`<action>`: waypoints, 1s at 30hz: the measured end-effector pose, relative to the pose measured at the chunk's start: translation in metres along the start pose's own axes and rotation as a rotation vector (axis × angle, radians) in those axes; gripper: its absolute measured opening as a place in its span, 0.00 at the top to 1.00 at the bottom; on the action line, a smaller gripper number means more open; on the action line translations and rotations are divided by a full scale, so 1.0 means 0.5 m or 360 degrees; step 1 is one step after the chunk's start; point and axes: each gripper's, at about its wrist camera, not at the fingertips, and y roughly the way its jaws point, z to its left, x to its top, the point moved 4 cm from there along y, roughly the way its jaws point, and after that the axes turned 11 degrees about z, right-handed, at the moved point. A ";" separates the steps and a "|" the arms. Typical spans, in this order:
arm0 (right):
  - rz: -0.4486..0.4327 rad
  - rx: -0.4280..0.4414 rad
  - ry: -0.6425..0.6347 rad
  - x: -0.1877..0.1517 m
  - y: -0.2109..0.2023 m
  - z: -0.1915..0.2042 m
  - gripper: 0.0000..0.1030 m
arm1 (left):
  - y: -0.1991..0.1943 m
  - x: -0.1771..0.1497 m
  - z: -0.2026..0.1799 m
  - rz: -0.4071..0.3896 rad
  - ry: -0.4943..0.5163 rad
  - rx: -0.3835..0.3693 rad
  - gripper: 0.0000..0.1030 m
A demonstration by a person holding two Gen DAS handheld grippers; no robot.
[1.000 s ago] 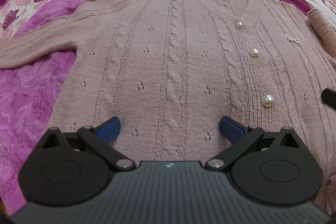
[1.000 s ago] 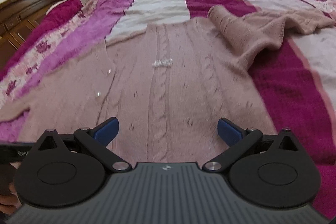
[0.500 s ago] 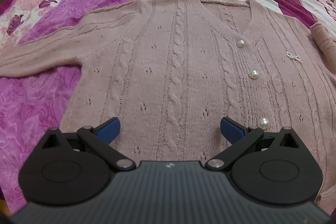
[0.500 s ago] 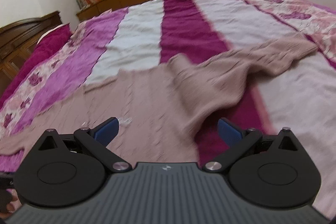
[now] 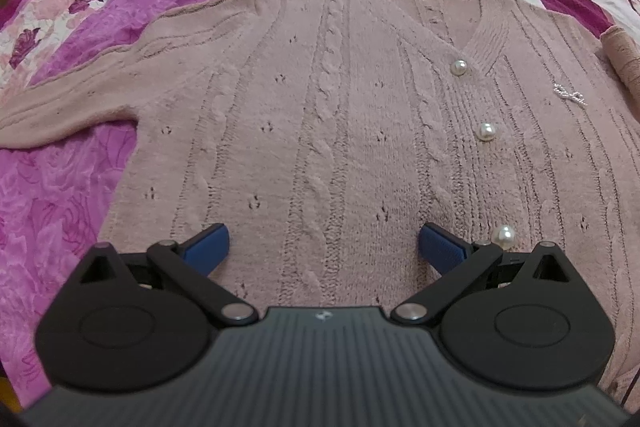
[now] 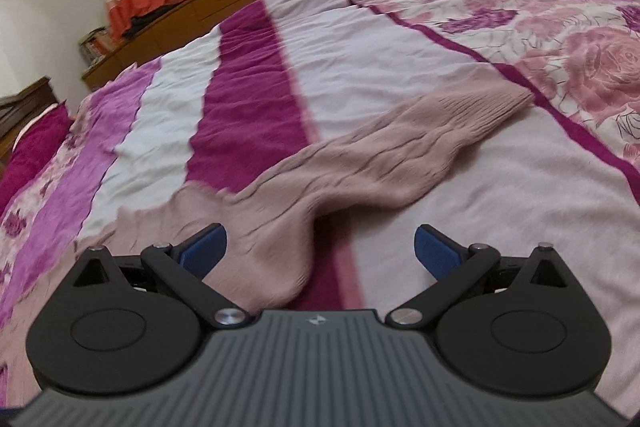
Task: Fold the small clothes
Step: 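Move the right gripper over the bunched pink sleeve's cuff, then close the right gripper on the sleeve cuff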
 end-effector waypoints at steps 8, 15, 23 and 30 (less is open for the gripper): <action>-0.0036 -0.0006 0.0225 0.078 0.063 -0.086 0.00 | 0.019 0.001 0.002 0.0042 -0.0024 0.0002 0.00; -0.0028 -0.0033 0.0277 0.109 0.124 -0.121 0.00 | 0.026 0.000 -0.002 0.0041 -0.0008 0.0006 0.00; -0.0065 -0.0079 0.0194 0.129 0.161 -0.114 0.08 | 0.026 -0.003 -0.005 0.0027 -0.0017 0.0020 0.00; -0.0078 -0.0270 0.0066 0.132 0.160 -0.107 0.57 | 0.025 -0.005 -0.004 0.0021 -0.0018 0.0021 0.00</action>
